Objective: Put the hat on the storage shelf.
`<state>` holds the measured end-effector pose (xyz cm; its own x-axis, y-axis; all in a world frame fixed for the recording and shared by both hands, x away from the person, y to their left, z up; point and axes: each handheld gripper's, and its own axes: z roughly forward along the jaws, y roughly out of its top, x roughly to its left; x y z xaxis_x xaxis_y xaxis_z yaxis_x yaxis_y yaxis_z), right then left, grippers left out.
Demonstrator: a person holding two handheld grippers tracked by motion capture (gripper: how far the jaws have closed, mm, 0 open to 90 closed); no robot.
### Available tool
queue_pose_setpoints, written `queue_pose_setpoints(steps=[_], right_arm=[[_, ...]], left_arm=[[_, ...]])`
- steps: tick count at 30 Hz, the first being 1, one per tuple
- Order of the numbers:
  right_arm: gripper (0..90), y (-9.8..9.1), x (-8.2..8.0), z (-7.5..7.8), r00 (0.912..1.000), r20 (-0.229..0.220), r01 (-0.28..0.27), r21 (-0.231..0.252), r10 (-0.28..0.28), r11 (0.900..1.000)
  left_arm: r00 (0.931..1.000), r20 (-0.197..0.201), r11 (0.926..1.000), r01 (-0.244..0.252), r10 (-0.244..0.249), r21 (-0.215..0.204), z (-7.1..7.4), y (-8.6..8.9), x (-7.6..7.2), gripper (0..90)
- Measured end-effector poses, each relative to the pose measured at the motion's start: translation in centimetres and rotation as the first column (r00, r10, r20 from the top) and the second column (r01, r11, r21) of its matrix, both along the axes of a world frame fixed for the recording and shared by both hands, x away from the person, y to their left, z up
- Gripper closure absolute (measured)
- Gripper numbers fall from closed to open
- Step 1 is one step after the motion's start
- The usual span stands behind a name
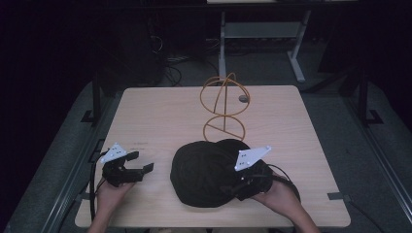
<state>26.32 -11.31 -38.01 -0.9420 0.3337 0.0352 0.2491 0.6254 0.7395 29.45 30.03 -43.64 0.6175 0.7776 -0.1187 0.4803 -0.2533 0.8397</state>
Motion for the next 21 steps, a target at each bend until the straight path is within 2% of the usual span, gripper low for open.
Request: queue_pose_setpoints(steps=[6,12,21], right_arm=[[37.0,1.5,-0.4,-0.6,0.9992,0.004,-0.04,-0.021,0.04,0.999],[38.4,2.8,-0.6,-1.3,0.9977,-0.017,-0.066,-0.04,0.065,0.997],[41.1,4.6,-0.8,-3.3,0.9957,-0.041,-0.087,-0.106,0.083,0.9905]], left_arm=[[1.0,-0.002,1.0,0.002,-0.002,0.001,0.0,0.0,0.0,17.2],[1.0,-0.004,1.0,0.004,-0.004,0.001,0.0,0.0,-0.1,17.2],[0.9999,-0.003,0.9999,0.011,-0.011,0.004,-0.1,-0.2,0.0,17.2]])
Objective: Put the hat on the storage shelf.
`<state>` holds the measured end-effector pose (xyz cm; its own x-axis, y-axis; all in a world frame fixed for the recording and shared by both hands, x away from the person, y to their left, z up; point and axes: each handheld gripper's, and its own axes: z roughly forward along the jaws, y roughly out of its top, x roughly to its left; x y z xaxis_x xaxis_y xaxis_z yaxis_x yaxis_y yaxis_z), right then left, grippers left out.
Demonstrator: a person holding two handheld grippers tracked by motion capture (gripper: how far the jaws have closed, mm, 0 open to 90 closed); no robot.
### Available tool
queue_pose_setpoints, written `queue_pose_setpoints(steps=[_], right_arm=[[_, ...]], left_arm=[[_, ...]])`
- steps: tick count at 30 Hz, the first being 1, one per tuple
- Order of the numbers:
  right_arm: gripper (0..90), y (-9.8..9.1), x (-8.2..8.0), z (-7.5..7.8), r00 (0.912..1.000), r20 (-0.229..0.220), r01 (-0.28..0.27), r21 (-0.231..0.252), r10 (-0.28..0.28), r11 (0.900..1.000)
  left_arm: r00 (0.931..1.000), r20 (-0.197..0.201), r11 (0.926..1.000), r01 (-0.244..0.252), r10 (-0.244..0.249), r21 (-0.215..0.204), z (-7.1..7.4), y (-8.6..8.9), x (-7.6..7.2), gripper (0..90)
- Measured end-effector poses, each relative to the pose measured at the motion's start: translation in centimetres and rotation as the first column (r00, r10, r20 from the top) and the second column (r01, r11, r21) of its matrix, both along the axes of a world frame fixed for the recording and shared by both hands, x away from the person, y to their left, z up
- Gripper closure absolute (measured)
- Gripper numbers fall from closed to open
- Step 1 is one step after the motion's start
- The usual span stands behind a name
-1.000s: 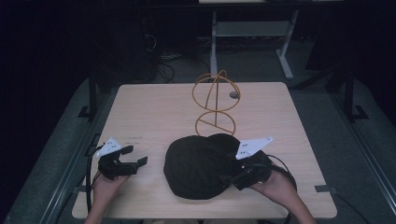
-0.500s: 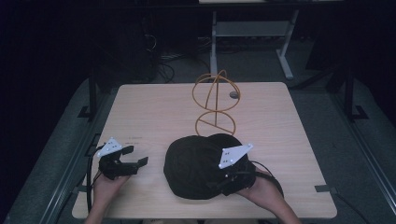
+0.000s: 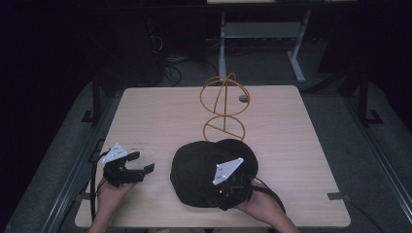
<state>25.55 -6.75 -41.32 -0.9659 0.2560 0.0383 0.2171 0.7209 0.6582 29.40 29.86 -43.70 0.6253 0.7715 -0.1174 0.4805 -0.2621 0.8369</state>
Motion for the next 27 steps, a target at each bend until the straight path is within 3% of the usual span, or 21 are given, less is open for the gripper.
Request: queue_pose_setpoints(steps=[4,13,25,27], right_arm=[[42.4,0.1,0.1,-0.5,1.0,-0.002,0.001,0.001,-0.001,1.0],[48.4,1.0,-0.2,-1.8,0.9999,0.014,-0.005,-0.057,0.006,0.9984],[57.5,1.2,-0.1,-2.3,0.9991,0.041,-0.011,-0.061,0.013,0.9981],[58.9,1.3,-0.2,-2.3,0.9997,0.022,-0.001,-0.065,0.002,0.9979]], left_arm=[[1.0,-0.003,1.0,-0.001,0.001,-0.005,-0.1,-0.1,-0.1,17.2],[1.0,-0.002,1.0,0.009,-0.009,0.002,0.0,-0.3,0.0,17.2],[0.9999,-0.001,0.9999,0.015,-0.015,0.003,0.0,-0.3,0.1,17.2],[0.9999,-0.002,0.9999,0.016,-0.016,0.006,0.0,-0.3,0.1,17.2]])
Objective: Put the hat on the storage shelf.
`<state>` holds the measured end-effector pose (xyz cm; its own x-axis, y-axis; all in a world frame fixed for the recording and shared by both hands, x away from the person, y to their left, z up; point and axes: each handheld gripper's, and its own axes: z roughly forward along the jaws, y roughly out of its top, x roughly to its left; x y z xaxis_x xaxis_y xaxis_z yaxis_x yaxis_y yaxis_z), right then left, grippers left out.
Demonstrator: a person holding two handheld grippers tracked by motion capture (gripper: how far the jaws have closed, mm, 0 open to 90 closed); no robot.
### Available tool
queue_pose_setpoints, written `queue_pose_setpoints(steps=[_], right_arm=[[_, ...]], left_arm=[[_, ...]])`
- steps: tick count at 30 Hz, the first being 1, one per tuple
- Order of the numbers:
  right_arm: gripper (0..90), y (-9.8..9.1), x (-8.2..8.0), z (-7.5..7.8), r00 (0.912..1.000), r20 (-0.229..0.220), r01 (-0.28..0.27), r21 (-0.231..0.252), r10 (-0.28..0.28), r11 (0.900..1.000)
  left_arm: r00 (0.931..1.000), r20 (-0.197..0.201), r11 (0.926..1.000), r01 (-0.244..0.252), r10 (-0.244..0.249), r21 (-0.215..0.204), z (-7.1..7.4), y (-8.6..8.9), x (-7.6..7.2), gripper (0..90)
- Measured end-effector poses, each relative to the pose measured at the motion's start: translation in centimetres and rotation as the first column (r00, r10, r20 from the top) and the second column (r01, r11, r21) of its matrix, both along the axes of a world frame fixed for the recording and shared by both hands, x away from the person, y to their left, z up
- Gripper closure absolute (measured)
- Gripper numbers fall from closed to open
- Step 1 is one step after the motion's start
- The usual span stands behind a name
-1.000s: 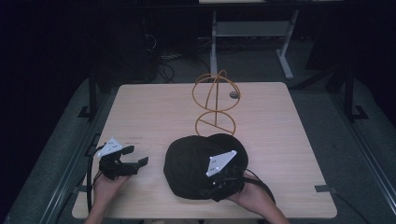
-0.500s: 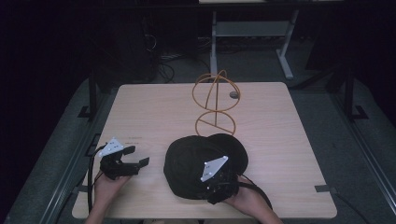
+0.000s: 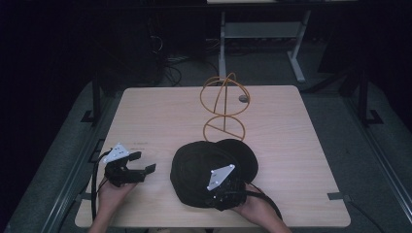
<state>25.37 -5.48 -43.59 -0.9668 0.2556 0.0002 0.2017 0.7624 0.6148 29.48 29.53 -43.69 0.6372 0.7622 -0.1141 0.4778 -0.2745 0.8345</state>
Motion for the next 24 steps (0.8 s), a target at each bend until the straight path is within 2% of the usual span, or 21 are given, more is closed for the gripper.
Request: queue_pose_setpoints(steps=[9,14,17,21,24], right_arm=[[66.7,0.1,0.0,-0.1,0.9994,0.01,-0.032,-0.005,0.032,0.9995],[69.8,0.1,-0.1,0.0,0.9993,0.005,-0.037,-0.004,0.037,0.9993],[73.7,0.0,-0.1,0.3,0.9989,0.003,-0.047,0.002,0.047,0.9989],[78.8,-0.1,-0.3,0.8,0.9984,0.007,-0.056,0.008,0.056,0.9984],[79.4,-0.2,-0.3,1.2,0.9981,0.008,-0.061,0.015,0.061,0.998]], left_arm=[[1.0,0.0,0.9999,-0.002,0.002,-0.012,0.0,0.1,0.0,17.2],[0.9999,-0.015,1.0,-0.008,0.008,0.0,0.0,0.2,0.1,17.2],[0.9998,-0.014,0.9997,-0.012,0.012,-0.019,0.1,0.3,0.1,17.2],[0.9999,-0.006,0.9997,-0.014,0.014,-0.022,0.1,0.3,0.0,17.2],[0.9999,-0.009,0.9995,-0.013,0.013,-0.028,0.1,0.3,0.1,17.2]])
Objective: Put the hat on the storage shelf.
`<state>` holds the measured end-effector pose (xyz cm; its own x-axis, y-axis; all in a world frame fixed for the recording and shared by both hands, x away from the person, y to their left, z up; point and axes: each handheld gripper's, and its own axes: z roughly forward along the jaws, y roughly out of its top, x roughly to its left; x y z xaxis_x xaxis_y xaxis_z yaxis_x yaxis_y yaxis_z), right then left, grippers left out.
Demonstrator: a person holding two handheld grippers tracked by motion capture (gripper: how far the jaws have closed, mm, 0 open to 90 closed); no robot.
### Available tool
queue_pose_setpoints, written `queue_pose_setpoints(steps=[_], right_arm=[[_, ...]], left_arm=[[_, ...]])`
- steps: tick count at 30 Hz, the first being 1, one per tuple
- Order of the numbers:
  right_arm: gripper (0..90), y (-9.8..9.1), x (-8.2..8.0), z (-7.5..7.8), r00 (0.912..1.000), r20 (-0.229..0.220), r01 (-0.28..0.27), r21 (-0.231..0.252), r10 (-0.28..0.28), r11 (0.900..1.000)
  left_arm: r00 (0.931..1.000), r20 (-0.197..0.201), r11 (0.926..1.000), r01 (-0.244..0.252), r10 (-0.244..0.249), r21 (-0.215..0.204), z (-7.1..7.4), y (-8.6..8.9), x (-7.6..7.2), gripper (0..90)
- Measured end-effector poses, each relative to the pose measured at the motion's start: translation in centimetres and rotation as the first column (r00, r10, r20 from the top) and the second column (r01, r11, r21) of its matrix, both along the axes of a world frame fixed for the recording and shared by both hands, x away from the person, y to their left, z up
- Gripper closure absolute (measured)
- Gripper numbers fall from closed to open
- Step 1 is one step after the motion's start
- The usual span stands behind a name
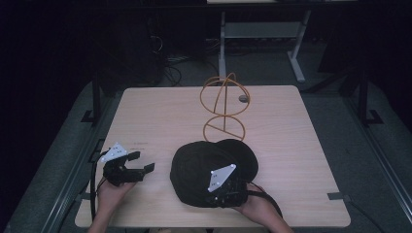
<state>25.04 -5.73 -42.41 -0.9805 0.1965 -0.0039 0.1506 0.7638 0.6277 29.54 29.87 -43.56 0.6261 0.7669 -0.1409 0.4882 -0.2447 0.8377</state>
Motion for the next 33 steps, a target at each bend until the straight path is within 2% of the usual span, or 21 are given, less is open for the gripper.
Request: queue_pose_setpoints(steps=[8,15,16,21,25,26,27,29,33], right_arm=[[80.2,-0.4,0.1,0.8,0.9999,-0.004,-0.009,0.039,0.009,0.9992],[80.2,-1.5,0.5,2.3,0.9996,-0.026,0.01,0.125,-0.007,0.9921],[80.2,-1.5,0.5,2.3,0.9996,-0.026,0.01,0.125,-0.007,0.9921],[80.2,-2.7,1.1,3.8,0.9974,-0.067,0.04,0.227,-0.026,0.973],[80.1,-3.3,1.3,4.7,0.9966,-0.072,0.056,0.257,-0.038,0.9647],[80.1,-3.7,1.5,5.3,0.9964,-0.074,0.06,0.282,-0.041,0.9574],[80.1,-3.7,1.5,5.3,0.9964,-0.074,0.06,0.282,-0.041,0.9574],[80.1,-4.0,1.8,6.0,0.9965,-0.073,0.062,0.313,-0.041,0.9477],[80.1,-4.2,2.0,6.7,0.9959,-0.078,0.07,0.333,-0.047,0.9402]], left_arm=[[1.0,0.0,1.0,0.002,-0.002,-0.007,0.0,-0.1,0.0,17.3],[0.9999,-0.007,0.9997,0.013,-0.013,-0.02,0.1,-0.3,0.0,17.3],[0.9998,-0.006,0.9996,0.018,-0.018,-0.021,0.1,-0.3,0.0,17.3],[0.9989,0.002,0.9985,0.046,-0.046,-0.029,0.3,-1.1,-0.2,17.3],[0.9976,0.005,0.997,0.07,-0.07,-0.034,0.4,-1.6,-0.4,17.3],[0.9971,0.005,0.9964,0.076,-0.075,-0.039,0.4,-1.8,-0.4,17.3],[0.9965,0.008,0.9958,0.083,-0.083,-0.039,0.5,-1.9,-0.5,17.3],[0.9936,0.018,0.9922,0.112,-0.111,-0.054,0.7,-2.6,-0.7,17.2],[0.9883,0.035,0.9865,0.151,-0.148,-0.064,1.0,-3.4,-1.1,17.2]])
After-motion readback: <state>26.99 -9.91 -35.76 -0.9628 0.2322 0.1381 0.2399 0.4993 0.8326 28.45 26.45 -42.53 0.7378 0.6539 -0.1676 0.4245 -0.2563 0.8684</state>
